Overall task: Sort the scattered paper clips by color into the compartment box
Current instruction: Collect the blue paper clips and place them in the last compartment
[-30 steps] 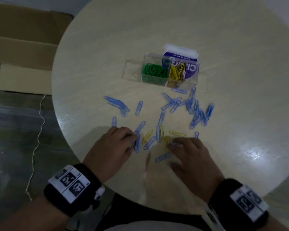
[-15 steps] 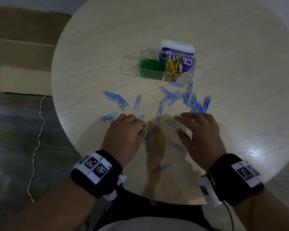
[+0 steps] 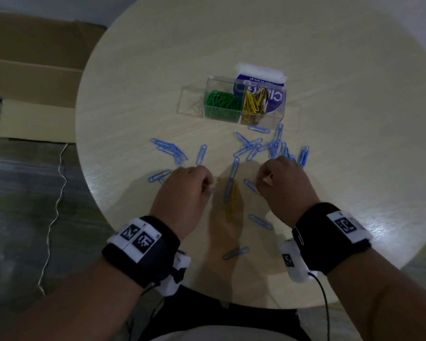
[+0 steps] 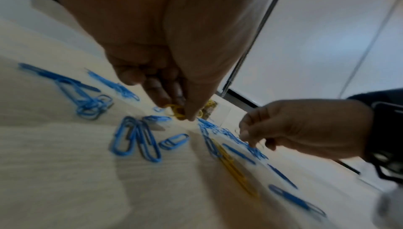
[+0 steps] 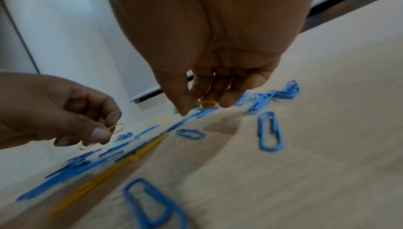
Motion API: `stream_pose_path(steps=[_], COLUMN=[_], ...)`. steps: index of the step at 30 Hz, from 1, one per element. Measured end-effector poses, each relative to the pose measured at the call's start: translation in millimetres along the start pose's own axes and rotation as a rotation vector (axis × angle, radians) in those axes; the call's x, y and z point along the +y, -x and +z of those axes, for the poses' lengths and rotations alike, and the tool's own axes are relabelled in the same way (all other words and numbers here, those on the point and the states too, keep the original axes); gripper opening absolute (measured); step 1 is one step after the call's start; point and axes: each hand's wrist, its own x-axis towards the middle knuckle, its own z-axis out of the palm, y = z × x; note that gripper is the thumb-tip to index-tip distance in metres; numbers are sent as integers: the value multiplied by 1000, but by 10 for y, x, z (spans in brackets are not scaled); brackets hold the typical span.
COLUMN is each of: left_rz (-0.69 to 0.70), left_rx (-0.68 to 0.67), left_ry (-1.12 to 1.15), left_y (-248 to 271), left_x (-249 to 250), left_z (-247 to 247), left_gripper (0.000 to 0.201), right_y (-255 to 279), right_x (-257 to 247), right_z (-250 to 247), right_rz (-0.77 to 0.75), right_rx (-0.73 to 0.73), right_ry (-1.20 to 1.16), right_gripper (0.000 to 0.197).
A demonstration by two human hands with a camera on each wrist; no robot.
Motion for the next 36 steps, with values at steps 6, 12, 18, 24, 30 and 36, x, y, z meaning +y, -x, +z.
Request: stream_pose_path(steps=[6, 12, 18, 24, 30, 36], left_rz=[394, 327, 490, 527, 574, 321], left_rx=[-143, -46, -66, -258, -320, -237], left_ry=[-279, -244, -237, -259, -245, 84], left_y=[312, 360, 263, 137, 129, 134], left_x=[31, -186, -164, -221, -94, 8], left_z=[156, 79, 44, 22, 7, 56], left_gripper=[32, 25, 16, 13, 17, 27], right_y=[438, 386, 214, 168, 214, 264], right_x=[33, 161, -178, -273, -188, -99], right_z=[46, -29, 165, 297, 170, 86], right_rz=[-142, 103, 146, 114, 128, 153], right_rx=[-79, 9, 7, -105, -165, -197], right_ry=[76, -53, -260, -67, 11, 32], right_gripper=[31, 26, 14, 13, 11, 9])
